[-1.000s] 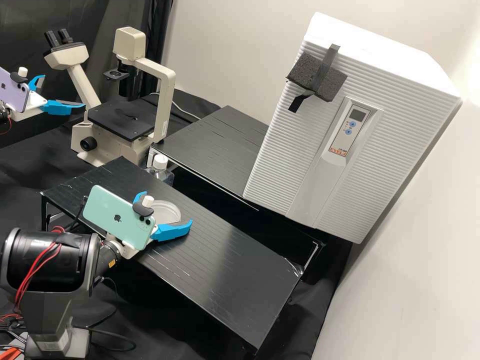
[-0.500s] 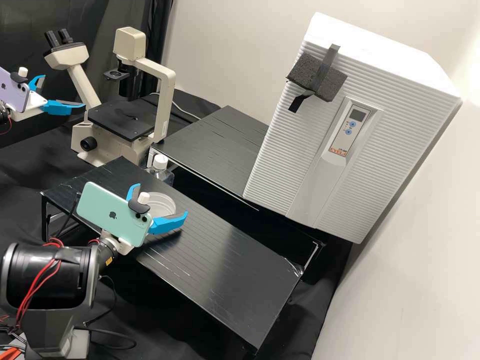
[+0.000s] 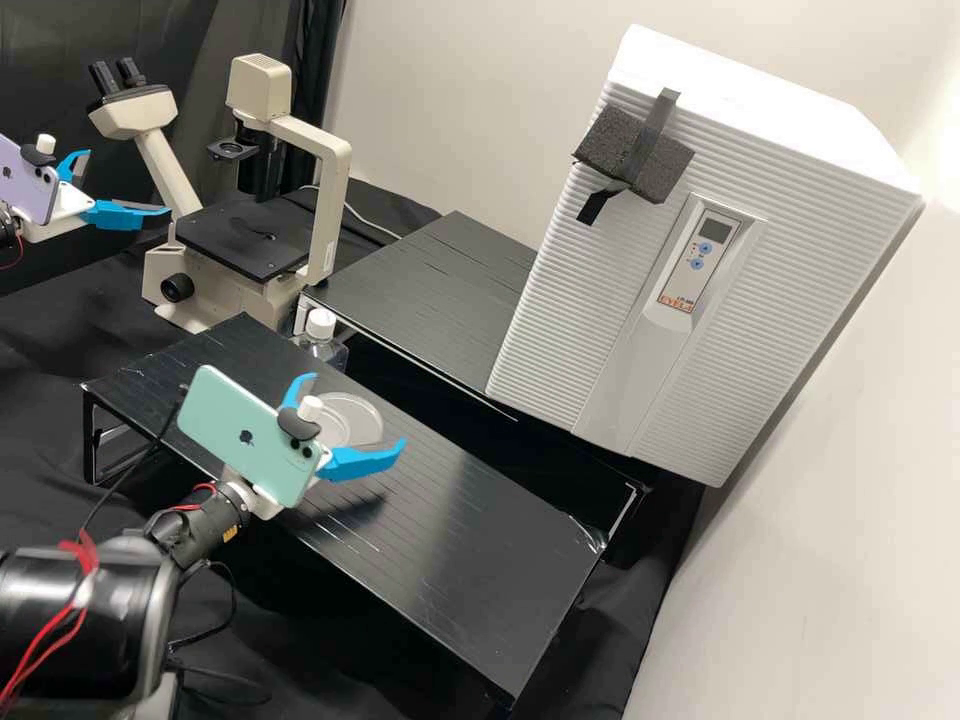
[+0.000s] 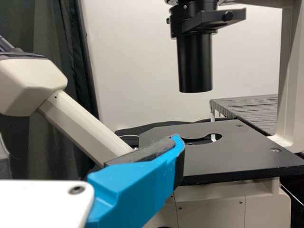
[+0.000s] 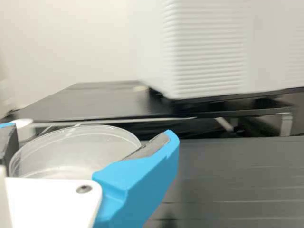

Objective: Open the petri dish lid.

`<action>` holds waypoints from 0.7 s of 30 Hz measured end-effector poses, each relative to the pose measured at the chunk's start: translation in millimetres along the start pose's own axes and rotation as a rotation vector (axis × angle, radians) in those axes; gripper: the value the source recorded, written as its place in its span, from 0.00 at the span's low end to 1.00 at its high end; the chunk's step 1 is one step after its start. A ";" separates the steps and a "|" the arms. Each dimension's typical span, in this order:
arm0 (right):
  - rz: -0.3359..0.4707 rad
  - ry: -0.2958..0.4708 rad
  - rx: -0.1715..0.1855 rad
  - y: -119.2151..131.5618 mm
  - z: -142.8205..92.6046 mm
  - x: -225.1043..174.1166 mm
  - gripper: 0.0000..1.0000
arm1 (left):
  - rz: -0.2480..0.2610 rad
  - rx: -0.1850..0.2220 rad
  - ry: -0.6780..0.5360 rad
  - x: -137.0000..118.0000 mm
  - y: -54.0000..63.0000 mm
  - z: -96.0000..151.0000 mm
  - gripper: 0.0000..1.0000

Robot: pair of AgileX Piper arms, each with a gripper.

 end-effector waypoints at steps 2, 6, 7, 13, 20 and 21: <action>0.036 -0.017 -0.003 11.0 3.9 -0.7 0.00 | 0.000 0.000 0.000 0.0 0.0 0.0 1.00; 0.102 -0.051 -0.038 26.4 13.5 1.9 0.00 | 0.000 0.000 0.000 0.0 0.0 0.0 1.00; 0.096 -0.066 -0.041 26.7 16.5 3.3 0.00 | 0.000 0.000 0.000 0.0 0.0 0.0 1.00; 0.027 -0.151 -0.119 27.8 33.9 8.4 0.00 | 0.000 0.000 0.000 0.0 0.0 0.0 1.00; 0.039 -0.250 -0.160 38.4 50.2 6.5 0.00 | 0.000 0.000 0.000 0.0 0.0 0.0 1.00; 0.039 -0.253 -0.162 39.0 50.9 6.3 0.00 | 0.000 0.000 0.000 0.0 0.0 0.0 1.00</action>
